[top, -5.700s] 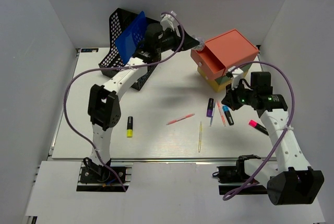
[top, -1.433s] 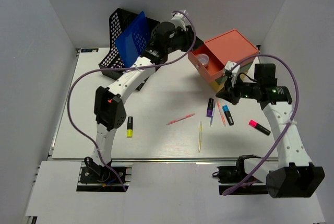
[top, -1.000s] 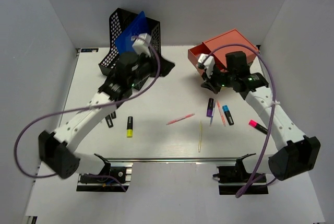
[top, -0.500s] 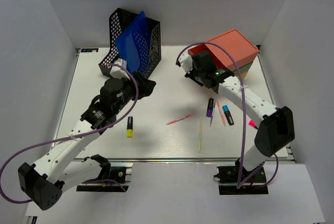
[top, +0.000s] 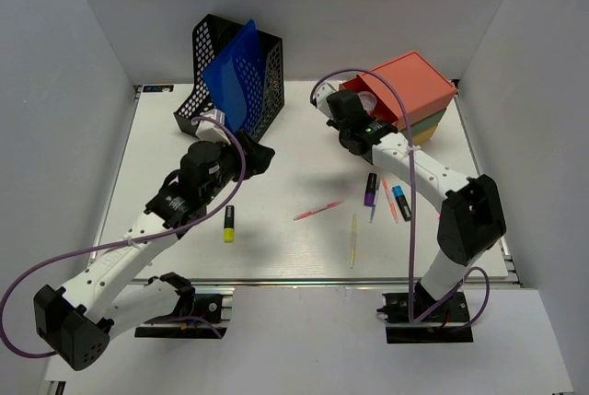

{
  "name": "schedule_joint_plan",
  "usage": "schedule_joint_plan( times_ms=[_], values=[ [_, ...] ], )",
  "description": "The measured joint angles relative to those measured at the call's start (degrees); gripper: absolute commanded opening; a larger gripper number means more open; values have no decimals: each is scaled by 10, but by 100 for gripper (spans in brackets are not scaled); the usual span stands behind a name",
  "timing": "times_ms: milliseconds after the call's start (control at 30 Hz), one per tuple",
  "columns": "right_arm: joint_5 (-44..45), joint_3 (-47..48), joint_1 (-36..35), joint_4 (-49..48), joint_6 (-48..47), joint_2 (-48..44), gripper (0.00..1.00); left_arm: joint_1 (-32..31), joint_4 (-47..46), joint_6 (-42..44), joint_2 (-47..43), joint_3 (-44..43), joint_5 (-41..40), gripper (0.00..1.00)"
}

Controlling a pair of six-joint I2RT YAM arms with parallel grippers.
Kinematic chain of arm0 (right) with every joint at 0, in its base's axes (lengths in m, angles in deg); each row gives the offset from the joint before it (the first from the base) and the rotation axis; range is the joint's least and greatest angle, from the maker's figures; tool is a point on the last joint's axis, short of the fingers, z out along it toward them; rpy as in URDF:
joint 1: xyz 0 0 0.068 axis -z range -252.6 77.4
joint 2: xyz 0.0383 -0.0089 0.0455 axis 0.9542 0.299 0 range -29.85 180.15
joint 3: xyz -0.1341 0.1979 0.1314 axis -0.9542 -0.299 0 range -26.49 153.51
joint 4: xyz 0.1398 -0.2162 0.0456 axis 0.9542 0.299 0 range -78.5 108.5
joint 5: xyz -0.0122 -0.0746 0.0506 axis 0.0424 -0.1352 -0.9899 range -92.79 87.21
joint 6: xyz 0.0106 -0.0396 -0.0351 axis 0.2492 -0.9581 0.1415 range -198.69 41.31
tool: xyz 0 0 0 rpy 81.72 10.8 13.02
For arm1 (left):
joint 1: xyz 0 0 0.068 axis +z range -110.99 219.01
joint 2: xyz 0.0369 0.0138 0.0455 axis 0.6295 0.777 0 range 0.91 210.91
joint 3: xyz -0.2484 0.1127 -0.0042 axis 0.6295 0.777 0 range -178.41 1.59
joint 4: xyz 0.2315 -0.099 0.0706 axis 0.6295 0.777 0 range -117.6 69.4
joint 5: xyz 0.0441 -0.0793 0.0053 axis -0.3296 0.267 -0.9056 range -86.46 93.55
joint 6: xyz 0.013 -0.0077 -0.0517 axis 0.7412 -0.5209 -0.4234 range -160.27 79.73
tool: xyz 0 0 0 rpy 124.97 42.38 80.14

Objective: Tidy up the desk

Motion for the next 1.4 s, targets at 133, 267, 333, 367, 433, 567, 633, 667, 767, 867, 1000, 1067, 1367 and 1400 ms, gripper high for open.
schedule_joint_plan(
  times_ms=[133, 267, 333, 367, 433, 567, 633, 667, 767, 867, 1000, 1067, 1367, 1400],
  values=[
    [27, 0, 2, -19, -13, 17, 0, 0, -1, -4, 0, 7, 0, 81],
    [46, 3, 2, -26, -23, 31, 0, 0, -1, -8, 0, 9, 1, 81],
    [52, 3, 3, -28, -30, 34, 0, 0, 0, -8, -1, 9, 1, 81],
    [54, 4, 5, -30, -32, 36, 0, 0, 0, -8, -2, 9, 1, 81],
    [60, 8, 9, -32, -38, 40, 0, 0, 0, -8, -4, 9, 1, 81],
    [71, 14, 19, -45, -54, 46, 0, 0, 0, -9, -8, 9, 1, 81],
    [75, 14, 25, -52, -63, 47, 0, 0, 0, -9, -9, 9, 1, 81],
    [77, 14, 28, -55, -66, 48, 0, 0, 0, -9, -10, 9, 1, 81],
    [80, 14, 37, -62, -78, 48, 0, 0, 0, -9, -10, 9, 1, 81],
    [83, 14, 43, -70, -87, 48, 0, 0, -1, -10, -10, 12, 1, 81],
    [87, 14, 49, -81, -99, 48, 0, 0, 0, -14, -10, 17, 5, 81],
    [87, 13, 49, -84, -102, 48, 0, 0, -1, -15, -10, 17, 9, 81],
    [79, 14, 50, -82, -104, 48, 0, 0, -23, -19, 0, 17, 48, 79],
    [66, 17, 51, -66, -99, 47, 0, 0, -30, -19, 5, 18, 57, 77]
  ],
)
